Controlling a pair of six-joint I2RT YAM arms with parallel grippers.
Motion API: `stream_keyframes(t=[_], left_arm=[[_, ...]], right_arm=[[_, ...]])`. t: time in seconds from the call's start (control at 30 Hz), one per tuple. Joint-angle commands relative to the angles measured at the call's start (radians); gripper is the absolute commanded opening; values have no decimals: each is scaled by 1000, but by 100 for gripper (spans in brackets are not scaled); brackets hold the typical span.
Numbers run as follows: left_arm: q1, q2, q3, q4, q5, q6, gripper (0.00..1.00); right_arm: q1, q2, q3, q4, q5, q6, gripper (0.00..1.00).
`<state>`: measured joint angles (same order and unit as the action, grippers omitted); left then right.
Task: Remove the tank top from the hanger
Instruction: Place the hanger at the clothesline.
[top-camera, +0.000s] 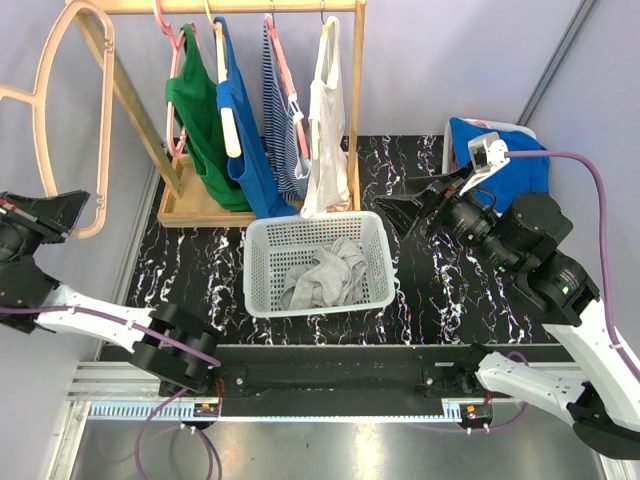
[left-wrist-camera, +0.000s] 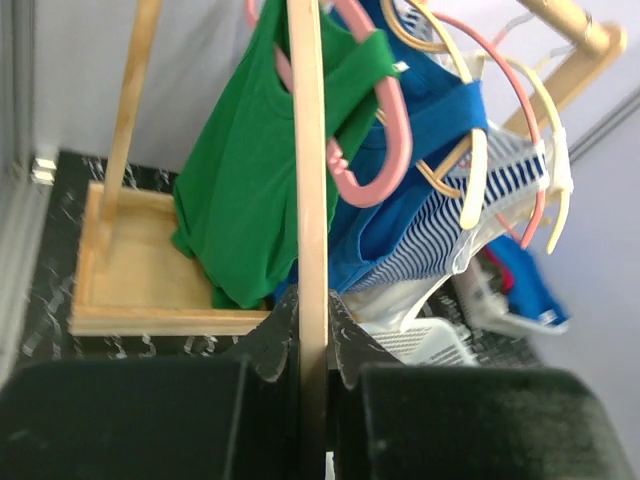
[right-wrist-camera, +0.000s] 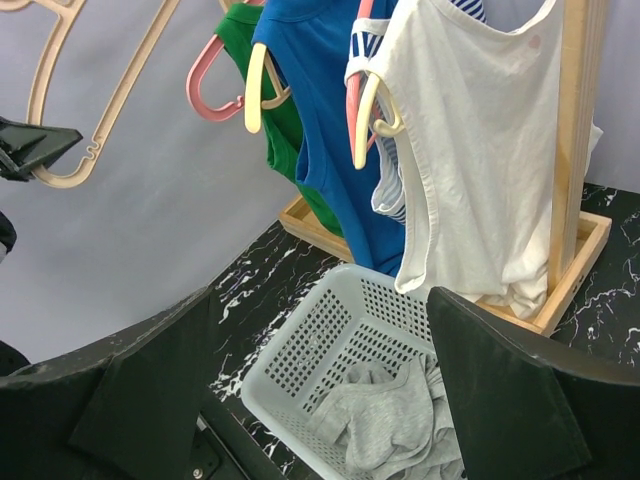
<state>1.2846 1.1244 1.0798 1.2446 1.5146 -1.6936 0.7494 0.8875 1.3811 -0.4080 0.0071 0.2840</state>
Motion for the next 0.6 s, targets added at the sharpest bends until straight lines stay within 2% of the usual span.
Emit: stream_keyframes(t=[0.0, 0.27, 0.37, 0.57], left_arm=[[24, -28, -44, 380, 176, -19, 0], [-2, -153, -225, 415, 173, 89, 0], [-39, -95, -180, 420, 133, 11, 0], [-114, 90, 17, 420, 78, -104, 0]], right_arm=[[-5, 5, 9, 51, -4, 11, 93], [-5, 34, 13, 67, -33, 35, 93], [-7, 44, -1, 90, -50, 55, 93], [-5, 67, -13, 118, -62, 86, 93]])
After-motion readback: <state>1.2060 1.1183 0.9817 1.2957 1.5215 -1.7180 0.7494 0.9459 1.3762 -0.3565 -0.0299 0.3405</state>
